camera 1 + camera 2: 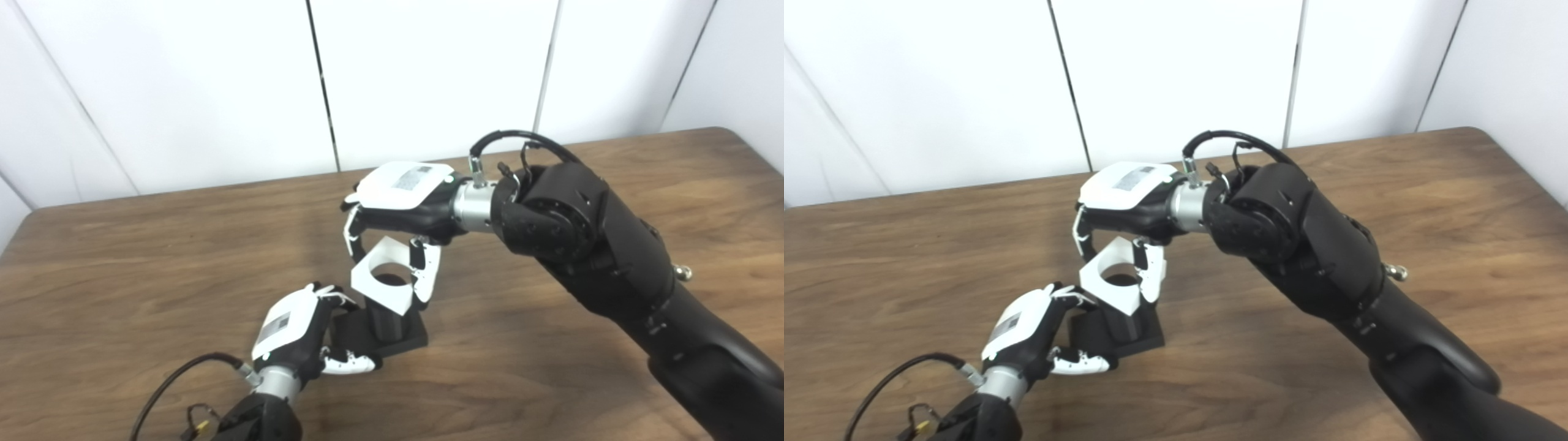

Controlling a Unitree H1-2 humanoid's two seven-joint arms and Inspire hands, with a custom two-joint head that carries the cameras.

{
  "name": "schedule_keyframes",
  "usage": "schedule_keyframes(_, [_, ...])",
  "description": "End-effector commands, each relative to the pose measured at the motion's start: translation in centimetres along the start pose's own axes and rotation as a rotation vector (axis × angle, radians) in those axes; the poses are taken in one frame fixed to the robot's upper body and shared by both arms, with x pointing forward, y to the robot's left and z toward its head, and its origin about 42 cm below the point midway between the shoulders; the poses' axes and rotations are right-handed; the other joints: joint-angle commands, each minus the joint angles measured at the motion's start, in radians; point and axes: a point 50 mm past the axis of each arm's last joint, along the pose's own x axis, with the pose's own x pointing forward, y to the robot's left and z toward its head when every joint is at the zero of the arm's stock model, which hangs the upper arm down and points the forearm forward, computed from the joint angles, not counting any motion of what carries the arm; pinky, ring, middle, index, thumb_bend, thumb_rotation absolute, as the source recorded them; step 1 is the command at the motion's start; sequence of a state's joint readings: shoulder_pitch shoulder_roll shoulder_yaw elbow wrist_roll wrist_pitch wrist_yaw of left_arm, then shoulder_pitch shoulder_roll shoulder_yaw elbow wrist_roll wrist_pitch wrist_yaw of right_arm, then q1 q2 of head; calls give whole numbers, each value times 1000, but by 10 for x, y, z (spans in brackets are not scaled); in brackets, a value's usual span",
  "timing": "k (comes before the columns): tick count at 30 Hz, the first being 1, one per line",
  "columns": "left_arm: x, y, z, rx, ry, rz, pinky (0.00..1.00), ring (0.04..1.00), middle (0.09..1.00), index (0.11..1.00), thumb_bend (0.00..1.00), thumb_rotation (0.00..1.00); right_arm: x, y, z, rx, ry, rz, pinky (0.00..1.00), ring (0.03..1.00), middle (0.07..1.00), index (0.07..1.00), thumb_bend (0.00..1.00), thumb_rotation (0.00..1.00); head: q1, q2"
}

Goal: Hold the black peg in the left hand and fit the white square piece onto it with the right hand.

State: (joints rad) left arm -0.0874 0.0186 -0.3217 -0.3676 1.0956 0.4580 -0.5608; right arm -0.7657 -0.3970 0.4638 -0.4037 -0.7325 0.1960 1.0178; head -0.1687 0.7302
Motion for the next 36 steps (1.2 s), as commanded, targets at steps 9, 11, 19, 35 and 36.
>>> schedule_keyframes(9, [-1, -14, -1, -7, 41, -107, 1000, 1000, 927, 485, 520, 56, -7, -18, 1, -40, 0, -68, 1000, 951, 784, 483, 523, 133, 21, 20])
schedule_keyframes(11, [-1, -14, 0, -4, 41, -108, 1000, 1000, 924, 485, 520, 56, -6, -18, 1, -44, -4, -69, 1000, 948, 783, 483, 524, 134, 21, 20])
schedule_keyframes(19, [-1, -13, 4, -6, 39, -108, 1000, 1000, 917, 485, 519, 55, -6, -18, -1, -48, -9, -70, 1000, 938, 779, 482, 524, 136, 27, 32])
schedule_keyframes(35, [0, -6, 9, 21, 40, -107, 1000, 1000, 911, 486, 520, 56, -3, -12, 6, -40, -32, -36, 1000, 947, 779, 483, 525, 137, 34, 85])
schedule_keyframes(36, [0, -6, 9, 22, 42, -108, 1000, 1000, 913, 486, 520, 57, -3, -11, 6, -36, -34, -36, 1000, 946, 778, 483, 524, 137, 34, 85])
